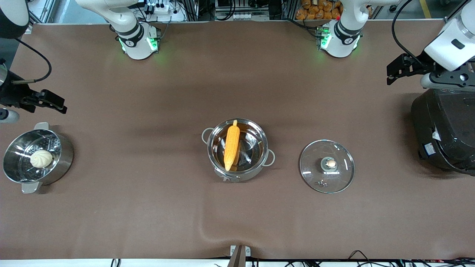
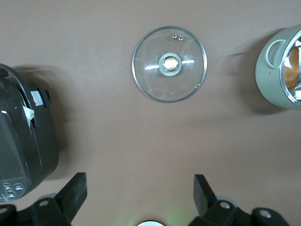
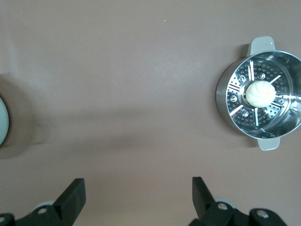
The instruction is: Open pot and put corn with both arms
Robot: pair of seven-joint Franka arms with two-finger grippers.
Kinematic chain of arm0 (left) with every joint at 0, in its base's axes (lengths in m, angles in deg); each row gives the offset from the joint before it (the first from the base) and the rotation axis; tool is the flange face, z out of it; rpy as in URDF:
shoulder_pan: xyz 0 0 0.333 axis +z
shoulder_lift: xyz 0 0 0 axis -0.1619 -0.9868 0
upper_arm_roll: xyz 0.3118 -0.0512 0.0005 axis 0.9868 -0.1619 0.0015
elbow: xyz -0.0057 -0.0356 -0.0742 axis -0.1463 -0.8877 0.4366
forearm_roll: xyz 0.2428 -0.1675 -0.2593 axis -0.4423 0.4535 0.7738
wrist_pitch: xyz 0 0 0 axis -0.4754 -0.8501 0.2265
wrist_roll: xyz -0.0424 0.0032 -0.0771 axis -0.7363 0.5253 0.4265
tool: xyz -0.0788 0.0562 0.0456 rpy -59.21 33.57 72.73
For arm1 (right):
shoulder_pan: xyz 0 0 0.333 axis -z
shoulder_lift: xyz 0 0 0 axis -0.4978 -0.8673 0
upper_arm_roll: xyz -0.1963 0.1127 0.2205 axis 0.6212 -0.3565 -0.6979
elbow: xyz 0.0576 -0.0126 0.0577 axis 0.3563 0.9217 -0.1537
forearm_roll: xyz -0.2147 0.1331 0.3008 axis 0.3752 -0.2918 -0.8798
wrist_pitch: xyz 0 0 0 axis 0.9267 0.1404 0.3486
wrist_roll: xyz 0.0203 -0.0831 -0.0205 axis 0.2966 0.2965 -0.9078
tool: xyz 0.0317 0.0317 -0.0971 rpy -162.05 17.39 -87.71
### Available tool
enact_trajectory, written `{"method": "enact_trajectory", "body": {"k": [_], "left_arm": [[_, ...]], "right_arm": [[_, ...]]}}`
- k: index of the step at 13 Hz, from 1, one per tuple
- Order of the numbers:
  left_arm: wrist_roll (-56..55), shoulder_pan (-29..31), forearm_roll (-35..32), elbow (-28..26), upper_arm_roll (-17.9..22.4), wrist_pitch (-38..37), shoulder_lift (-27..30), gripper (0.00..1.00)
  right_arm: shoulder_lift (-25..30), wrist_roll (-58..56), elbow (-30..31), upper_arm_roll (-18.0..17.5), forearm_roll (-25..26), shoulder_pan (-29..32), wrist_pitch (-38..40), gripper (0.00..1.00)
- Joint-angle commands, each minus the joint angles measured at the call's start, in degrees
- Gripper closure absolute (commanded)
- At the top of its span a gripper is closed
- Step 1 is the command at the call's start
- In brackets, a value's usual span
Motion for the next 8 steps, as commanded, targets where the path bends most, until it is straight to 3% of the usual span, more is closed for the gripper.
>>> {"method": "enact_trajectory", "body": {"k": [1, 8], "left_arm": [[-1.18, 0.56, 0.92, 1.95, -0.49, -1.42, -0.32, 0.0], [-1.89, -0.32, 1.45, 1.69, -1.11, -0.28, -0.23, 0.0]], "right_arm": [[1.52, -0.25, 1.69, -1.17, 0.97, 1.07, -0.15, 0.0], [0.82, -0.51, 0.55, -1.17, 0.71, 1.68, -0.33, 0.0]]}}
